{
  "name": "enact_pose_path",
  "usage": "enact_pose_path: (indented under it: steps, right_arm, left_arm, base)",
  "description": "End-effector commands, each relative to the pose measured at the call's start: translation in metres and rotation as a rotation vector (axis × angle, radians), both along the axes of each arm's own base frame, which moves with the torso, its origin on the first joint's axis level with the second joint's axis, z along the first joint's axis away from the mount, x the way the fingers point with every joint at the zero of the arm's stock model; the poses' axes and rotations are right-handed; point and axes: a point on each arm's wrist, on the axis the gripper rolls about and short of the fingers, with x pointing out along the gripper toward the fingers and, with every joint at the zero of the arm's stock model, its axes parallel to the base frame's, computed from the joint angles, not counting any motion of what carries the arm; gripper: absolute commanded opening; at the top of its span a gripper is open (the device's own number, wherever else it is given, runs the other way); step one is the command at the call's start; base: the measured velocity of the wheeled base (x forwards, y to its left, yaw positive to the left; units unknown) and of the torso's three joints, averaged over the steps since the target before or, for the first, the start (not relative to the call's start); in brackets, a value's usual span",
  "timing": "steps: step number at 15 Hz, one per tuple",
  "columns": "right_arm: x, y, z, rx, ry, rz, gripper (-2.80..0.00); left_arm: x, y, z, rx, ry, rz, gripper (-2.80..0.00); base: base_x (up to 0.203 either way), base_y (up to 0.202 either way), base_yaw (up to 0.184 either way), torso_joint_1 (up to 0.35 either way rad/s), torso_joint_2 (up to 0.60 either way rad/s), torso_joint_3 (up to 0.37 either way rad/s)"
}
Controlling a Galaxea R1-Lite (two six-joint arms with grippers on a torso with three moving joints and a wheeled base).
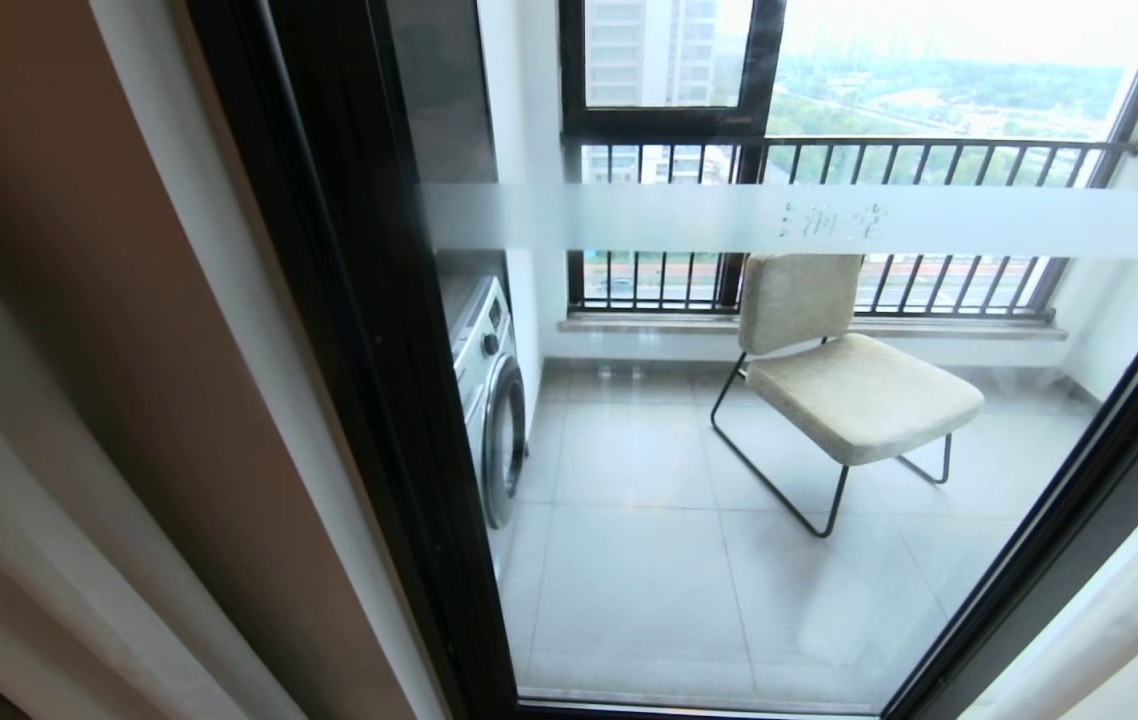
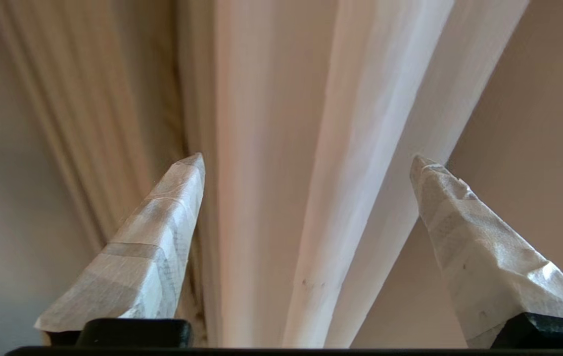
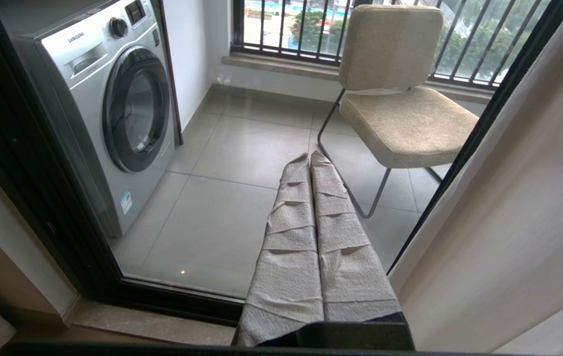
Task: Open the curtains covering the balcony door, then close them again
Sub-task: Close the inner curtains on both sides
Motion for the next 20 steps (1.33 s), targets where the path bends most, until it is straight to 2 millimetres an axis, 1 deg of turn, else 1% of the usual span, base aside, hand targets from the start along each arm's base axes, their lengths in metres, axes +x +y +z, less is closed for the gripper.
enact_pose_path:
  steps: [1, 5, 7, 11, 14, 18, 20]
  right_arm:
    - [0.000, 0.000, 0.000, -0.001, 0.000, 0.001, -2.80]
    - [0.000, 0.000, 0.000, -0.001, 0.000, 0.001, -2.80]
    - [0.000, 0.000, 0.000, -0.001, 0.000, 0.001, -2.80]
    - [0.000, 0.000, 0.000, -0.001, 0.000, 0.001, -2.80]
    - [0.000, 0.000, 0.000, -0.001, 0.000, 0.003, -2.80]
    - [0.000, 0.000, 0.000, -0.001, 0.000, 0.001, -2.80]
    - [0.000, 0.000, 0.000, -0.001, 0.000, 0.001, -2.80]
  left_arm:
    - [0.019, 0.017, -0.003, -0.009, 0.018, -0.046, 0.00]
    - [0.041, 0.041, 0.003, 0.023, -0.024, -0.159, 0.00]
    - [0.049, 0.050, 0.004, 0.031, -0.034, -0.168, 0.00]
    - [0.067, 0.063, 0.001, 0.047, -0.052, -0.175, 0.00]
    - [0.083, 0.071, -0.002, 0.068, -0.074, -0.242, 0.00]
    - [0.104, 0.084, -0.001, 0.101, -0.114, -0.260, 0.00]
    - [0.111, 0.089, -0.001, 0.112, -0.126, -0.261, 0.00]
  base:
    - [0.000, 0.000, 0.000, 0.000, 0.00, 0.000]
    - [0.000, 0.000, 0.000, 0.000, 0.00, 0.000]
    - [0.000, 0.000, 0.000, 0.000, 0.00, 0.000]
    - [0.000, 0.000, 0.000, 0.000, 0.00, 0.000]
    - [0.000, 0.000, 0.000, 0.000, 0.00, 0.000]
    - [0.000, 0.000, 0.000, 0.000, 0.00, 0.000]
    - [0.000, 0.000, 0.000, 0.000, 0.00, 0.000]
